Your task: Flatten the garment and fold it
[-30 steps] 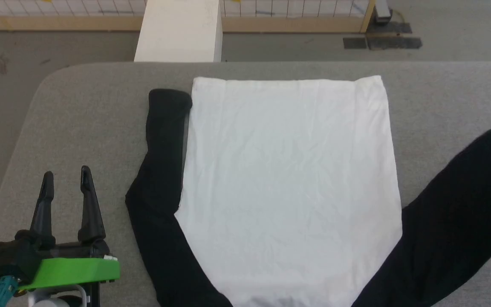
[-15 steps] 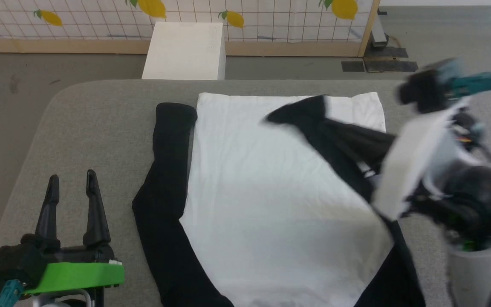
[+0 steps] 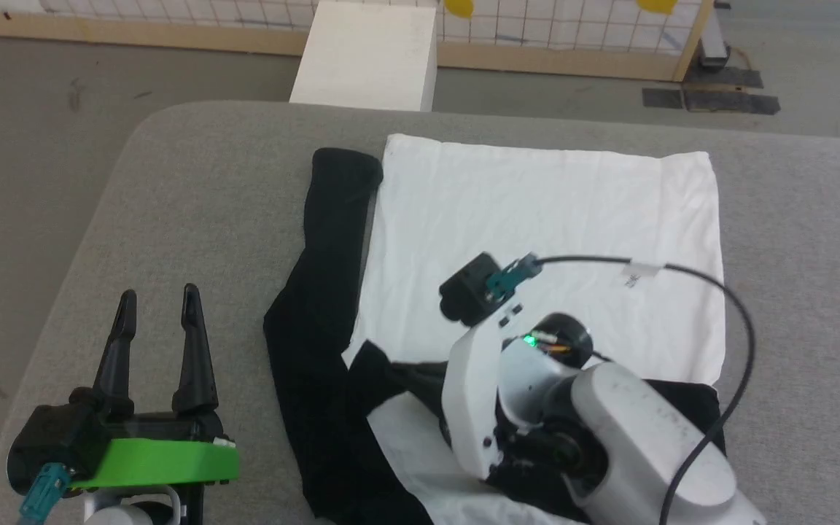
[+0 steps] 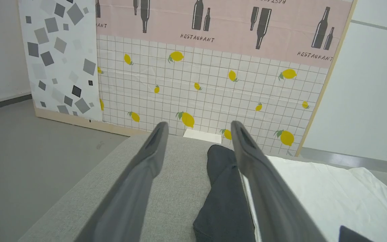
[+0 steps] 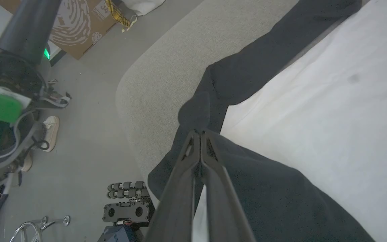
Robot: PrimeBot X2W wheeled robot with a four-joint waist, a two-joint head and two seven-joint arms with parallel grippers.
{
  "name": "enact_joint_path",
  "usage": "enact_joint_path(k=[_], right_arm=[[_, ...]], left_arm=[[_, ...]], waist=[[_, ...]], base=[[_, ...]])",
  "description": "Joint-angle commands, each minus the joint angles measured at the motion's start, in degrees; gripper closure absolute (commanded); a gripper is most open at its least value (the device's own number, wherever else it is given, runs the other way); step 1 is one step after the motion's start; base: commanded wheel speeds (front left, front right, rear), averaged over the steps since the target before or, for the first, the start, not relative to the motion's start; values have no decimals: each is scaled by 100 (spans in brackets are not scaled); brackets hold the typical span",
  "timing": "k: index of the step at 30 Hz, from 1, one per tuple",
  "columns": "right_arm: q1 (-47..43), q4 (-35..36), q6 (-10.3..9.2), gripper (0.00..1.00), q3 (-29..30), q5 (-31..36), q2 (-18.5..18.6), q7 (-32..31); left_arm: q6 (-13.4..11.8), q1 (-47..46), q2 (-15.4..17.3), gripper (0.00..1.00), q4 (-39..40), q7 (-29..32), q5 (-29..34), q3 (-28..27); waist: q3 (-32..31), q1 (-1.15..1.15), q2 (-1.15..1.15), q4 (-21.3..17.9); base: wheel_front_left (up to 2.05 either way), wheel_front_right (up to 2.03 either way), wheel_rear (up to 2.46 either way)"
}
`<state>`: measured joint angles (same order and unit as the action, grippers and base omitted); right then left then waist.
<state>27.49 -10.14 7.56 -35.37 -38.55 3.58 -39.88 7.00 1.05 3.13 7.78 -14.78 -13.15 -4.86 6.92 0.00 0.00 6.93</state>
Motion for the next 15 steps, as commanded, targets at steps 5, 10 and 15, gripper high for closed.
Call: enact_joint_path(k=[5,10,15], right_arm=[[56,-816,-8,100,-535,-92,-58,468],[153,-1179,-8,0,-851,-530,-67,905],[479,-968,-8,0,-674,-1181,-68,1372]], left_arm=[[17,-90,-23,0,-62,-22,-59,15],[23,-119,-24,0,-106,-22,-70,52],[28,-131,-18,0,-195,-22,-36,37]], waist=[[196,0,0,151],[240,0,0,160],[140,0,0,57]], base=[[0,0,0],[0,0,0],[0,0,0]])
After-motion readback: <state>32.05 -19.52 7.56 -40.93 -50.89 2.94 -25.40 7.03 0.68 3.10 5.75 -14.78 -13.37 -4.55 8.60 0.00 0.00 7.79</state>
